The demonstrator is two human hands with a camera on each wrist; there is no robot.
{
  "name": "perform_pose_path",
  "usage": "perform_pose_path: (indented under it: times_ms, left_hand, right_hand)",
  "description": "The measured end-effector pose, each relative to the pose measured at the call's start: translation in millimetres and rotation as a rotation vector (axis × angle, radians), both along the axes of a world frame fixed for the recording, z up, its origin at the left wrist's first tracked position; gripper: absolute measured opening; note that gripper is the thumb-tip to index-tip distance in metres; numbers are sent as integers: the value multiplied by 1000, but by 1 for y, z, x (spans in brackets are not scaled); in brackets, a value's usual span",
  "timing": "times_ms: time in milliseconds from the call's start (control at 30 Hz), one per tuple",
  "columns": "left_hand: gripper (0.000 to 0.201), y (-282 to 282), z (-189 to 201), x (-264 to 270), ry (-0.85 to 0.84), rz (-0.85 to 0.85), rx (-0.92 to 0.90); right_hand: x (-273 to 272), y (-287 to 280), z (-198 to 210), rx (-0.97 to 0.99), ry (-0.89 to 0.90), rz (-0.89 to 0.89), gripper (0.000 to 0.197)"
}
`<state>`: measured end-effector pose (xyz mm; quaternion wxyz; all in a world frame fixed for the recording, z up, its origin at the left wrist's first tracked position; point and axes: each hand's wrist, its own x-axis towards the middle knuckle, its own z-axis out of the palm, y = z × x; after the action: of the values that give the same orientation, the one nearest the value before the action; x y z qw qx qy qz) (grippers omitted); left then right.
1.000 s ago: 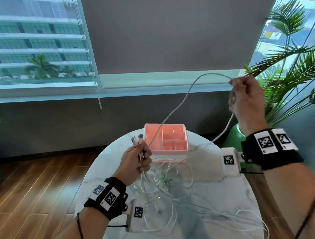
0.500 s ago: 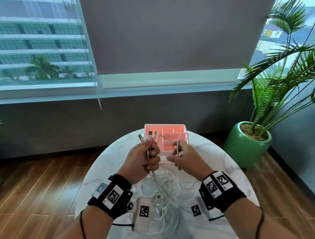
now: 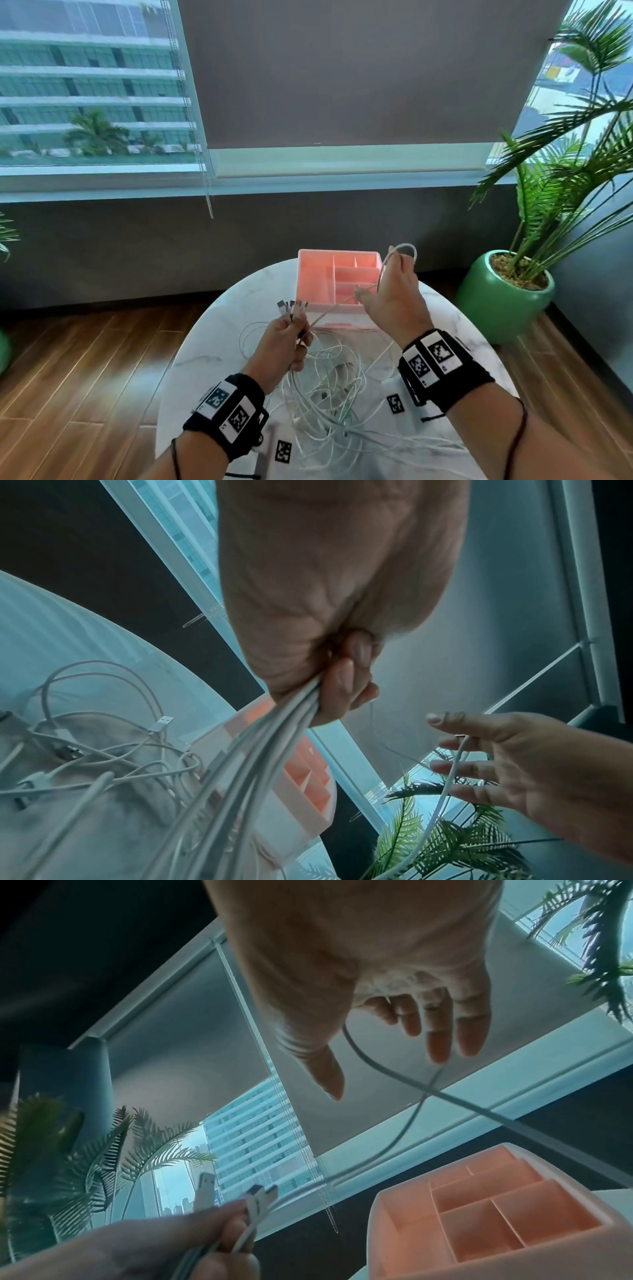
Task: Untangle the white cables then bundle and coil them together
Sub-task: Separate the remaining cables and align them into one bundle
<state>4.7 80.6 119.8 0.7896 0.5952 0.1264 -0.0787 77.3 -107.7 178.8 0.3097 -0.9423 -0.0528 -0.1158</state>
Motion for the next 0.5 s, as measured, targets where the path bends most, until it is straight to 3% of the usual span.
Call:
perform_pose_path:
  times_ms: [133,200,300,400,500]
  left_hand:
    - [32,-2,-5,-2,9,-5,65]
    - [31,-3,-5,-2,10,-5,78]
    - [27,-6,-4,-1,14,-23,85]
    - [26,-9,-3,-2,-12,-46,76]
    - [28,-8,-2,-3,-35,14,131]
  right_hand:
    - [-8,-1,13,-360,246,-8,33]
    - [-12,-1,16,-460,258,53,27]
    - [-15,10,9,-354,217,299,23]
    - [-20,23,-4,-294,335,577,27]
    - [-19,24,-18,-245,391,645,24]
